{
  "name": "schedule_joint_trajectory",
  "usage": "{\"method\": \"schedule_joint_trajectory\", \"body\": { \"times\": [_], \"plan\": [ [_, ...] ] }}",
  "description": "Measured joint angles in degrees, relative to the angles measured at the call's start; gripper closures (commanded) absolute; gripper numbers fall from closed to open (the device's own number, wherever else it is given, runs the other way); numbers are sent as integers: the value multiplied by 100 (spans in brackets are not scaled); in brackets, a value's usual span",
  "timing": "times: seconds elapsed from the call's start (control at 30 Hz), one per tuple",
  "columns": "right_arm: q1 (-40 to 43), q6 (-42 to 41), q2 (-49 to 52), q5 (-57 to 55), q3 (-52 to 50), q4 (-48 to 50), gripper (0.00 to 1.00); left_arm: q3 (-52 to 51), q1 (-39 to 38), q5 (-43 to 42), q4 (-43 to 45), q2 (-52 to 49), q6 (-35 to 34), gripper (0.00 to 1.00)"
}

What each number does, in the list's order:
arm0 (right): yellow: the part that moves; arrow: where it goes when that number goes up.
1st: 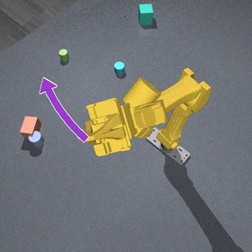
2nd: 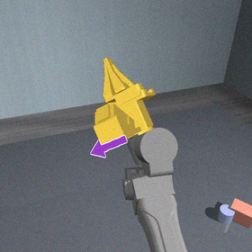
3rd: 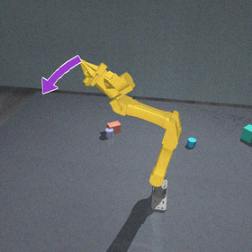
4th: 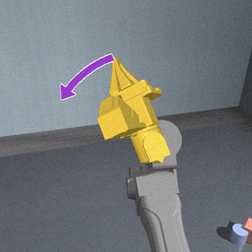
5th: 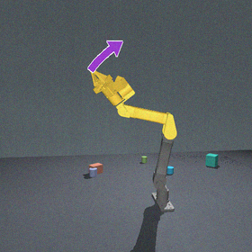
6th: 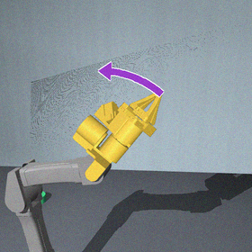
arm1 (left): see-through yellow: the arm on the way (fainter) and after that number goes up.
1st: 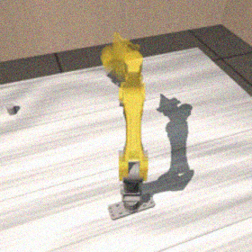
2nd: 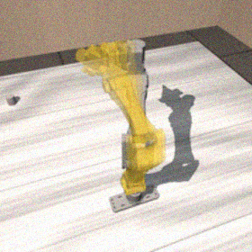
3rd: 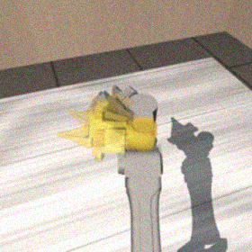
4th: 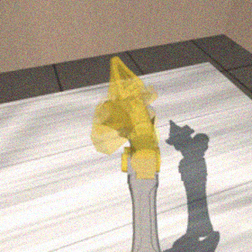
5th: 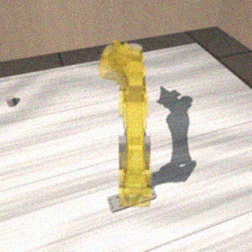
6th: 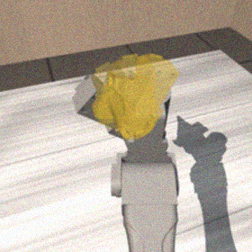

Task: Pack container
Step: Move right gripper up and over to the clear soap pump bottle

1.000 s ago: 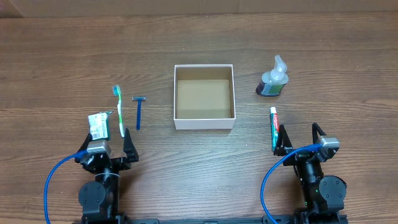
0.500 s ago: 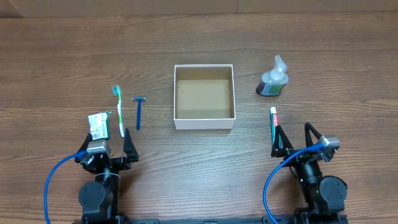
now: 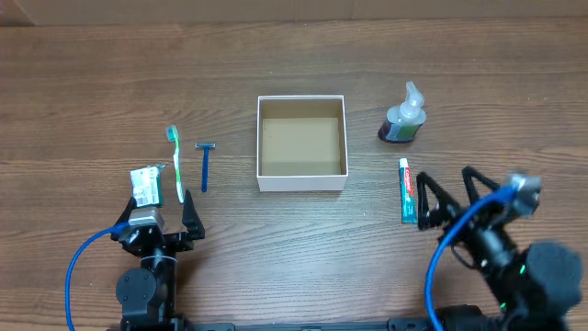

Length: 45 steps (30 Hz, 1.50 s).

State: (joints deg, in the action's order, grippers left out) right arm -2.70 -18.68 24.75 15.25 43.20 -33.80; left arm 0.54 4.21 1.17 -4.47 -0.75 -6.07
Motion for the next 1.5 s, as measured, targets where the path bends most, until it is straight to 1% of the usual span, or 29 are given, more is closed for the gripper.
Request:
{"method": "schedule_joint_trajectory", "body": {
  "times": [0.03, 0.13, 0.23, 0.3, 0.47, 0.6, 0.7, 0.93, 1.2, 1.23, 1.27, 1.33, 1.43, 1.5],
  "plan": [
    [0, 129, 501, 0, 575, -737, 0, -2, 2, 0, 7, 0, 0, 0],
    [0, 446, 1825, -57, 1862, -2284, 0, -7, 2, 0, 13, 0, 0, 0],
    [-2, 575, 3202, -170, 3069, -3427, 0, -7, 2, 0, 4, 0, 0, 0],
    [0, 612, 3847, -216, 3340, -3611, 0, -7, 0, 0, 7, 0, 0, 0],
    [0, 680, 5425, -328, 3362, -3534, 0, -7, 0, 0, 4, 0, 0, 0],
    [-20, 1091, 6485, -367, 3351, -3453, 0, -7, 2, 0, 4, 0, 0, 0],
    [-111, 1255, 6756, -428, 3327, -3189, 0, -7, 2, 0, 7, 0, 0, 0],
    [-551, 1340, 6754, -817, 3327, -2946, 0, -7, 2, 0, 4, 0, 0, 0],
    [-549, 1287, 6754, -1141, 3327, -2918, 0, -7, 0, 0, 4, 0, 0, 0],
    [-549, 1290, 6754, -1154, 3327, -2905, 2, -7, 0, 0, 4, 0, 0, 0],
    [-549, 1287, 6754, -1165, 3327, -2872, 6, -7, 2, 0, 4, 0, 0, 0],
    [-549, 1268, 6754, -1174, 3327, -2787, 10, -7, 2, 0, 4, 0, 0, 0],
    [-564, 1285, 6754, -1235, 3316, -2588, 10, -7, 0, 0, 4, 0, 0, 0],
    [-686, 1294, 6752, -1451, 3206, -2129, 9, -7, 2, 0, 4, 0, 0, 0]
  ]
}}
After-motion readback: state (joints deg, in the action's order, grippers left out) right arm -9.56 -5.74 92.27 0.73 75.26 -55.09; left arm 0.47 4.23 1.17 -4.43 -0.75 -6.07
